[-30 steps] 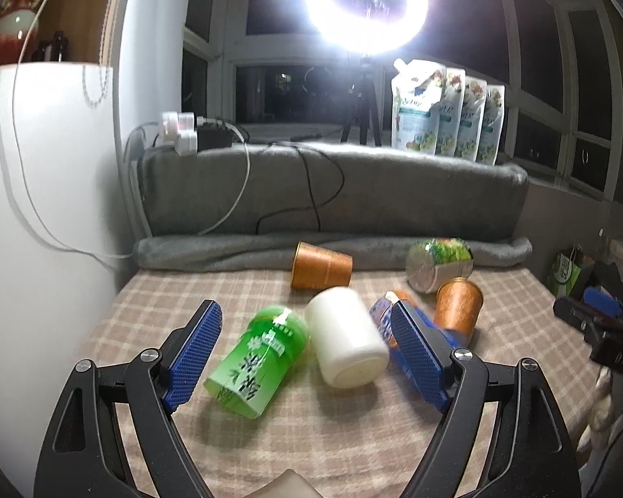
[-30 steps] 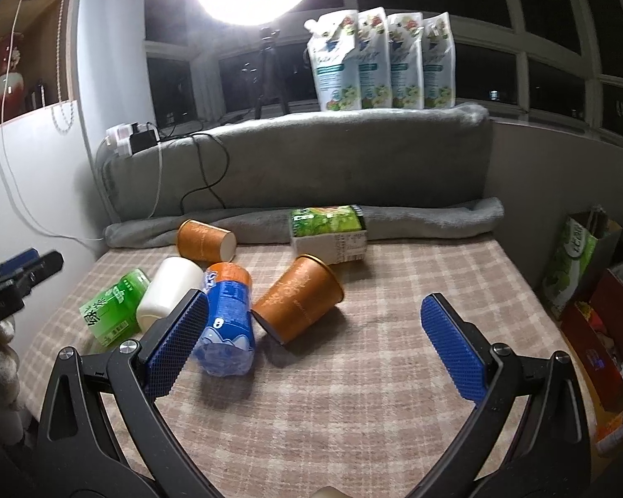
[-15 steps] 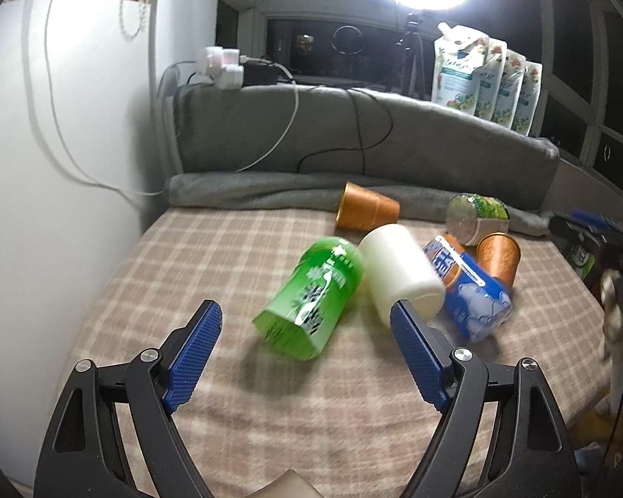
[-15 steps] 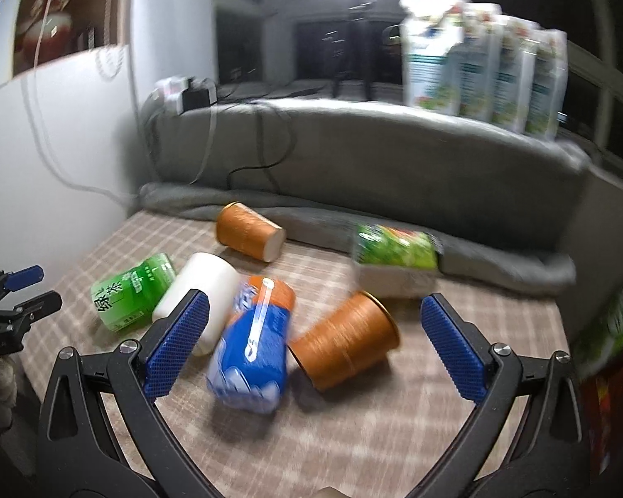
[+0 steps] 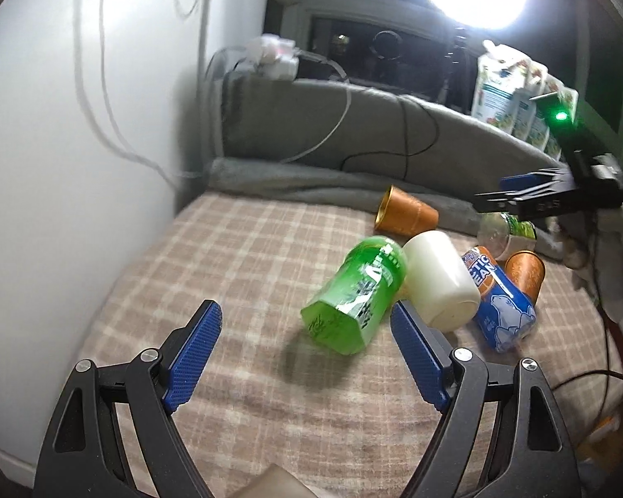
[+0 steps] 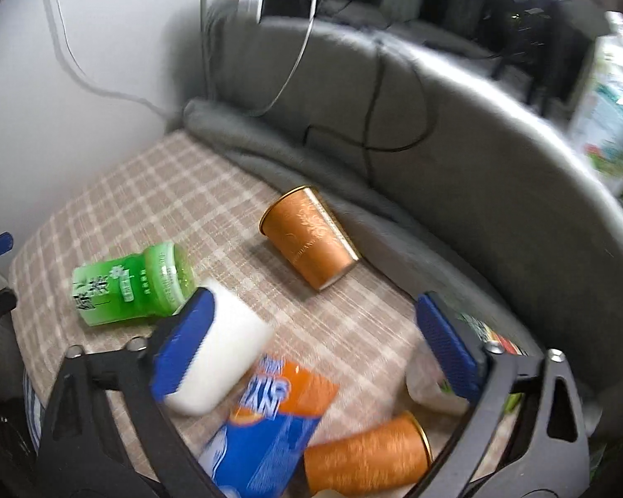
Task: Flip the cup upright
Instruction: 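Move the right gripper toward the orange-gold cup lying on its side, then close the right gripper around the middle of the orange-gold cup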
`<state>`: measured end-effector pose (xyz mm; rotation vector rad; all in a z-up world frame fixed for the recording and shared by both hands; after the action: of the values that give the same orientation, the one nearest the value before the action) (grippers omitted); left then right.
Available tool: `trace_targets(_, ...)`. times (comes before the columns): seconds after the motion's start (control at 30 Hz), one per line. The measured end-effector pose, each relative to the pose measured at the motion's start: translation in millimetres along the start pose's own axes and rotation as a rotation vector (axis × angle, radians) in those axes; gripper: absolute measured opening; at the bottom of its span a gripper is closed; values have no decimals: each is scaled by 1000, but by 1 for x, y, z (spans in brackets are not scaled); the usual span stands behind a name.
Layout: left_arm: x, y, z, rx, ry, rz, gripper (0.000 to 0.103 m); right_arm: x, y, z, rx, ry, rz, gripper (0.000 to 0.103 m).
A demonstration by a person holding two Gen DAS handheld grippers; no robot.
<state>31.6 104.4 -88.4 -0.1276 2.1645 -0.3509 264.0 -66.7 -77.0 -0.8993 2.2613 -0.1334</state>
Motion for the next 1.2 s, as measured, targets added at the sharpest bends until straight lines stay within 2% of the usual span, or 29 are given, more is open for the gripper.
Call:
trace_targets(0.07,5,9,7,34,39,-56,83,-4,1,8,-4,16,-15,92)
trace_targets(0.2,14,19,15,43,83,-105,83,-23,14,45,-28,76,-118,90)
trace_targets(0.27,15,21,17,40,84,-109,83,-30,19,61,-42,106,-146,86)
trace_targets(0.6,8,32,24,22,80,-128,83,-43,31,102,-100,171,-214,83)
trace_targets(0.93,6,33,28,19,79,-125,83,-43,40,124,-40,195,-274,81)
trace_targets(0.97,5,33,28,18,77,-123,83,-42,41,127,-34,199,-283,78)
trace_targets(1.2,4,31,27,9,66,-114,83,-45,51,121,4,160,-287,72)
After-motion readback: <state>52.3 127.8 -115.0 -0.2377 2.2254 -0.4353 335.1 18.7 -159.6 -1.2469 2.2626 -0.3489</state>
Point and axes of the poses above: each gripper's, at about its wrist camera, not at the fingertips, and z roughly the way its jaws point, y to its left, x to its underside, the point moved 3 cm from there along z, roughly the way its jaws point, and after that the axes turned 15 degrees about x, right-handed, at the moved point
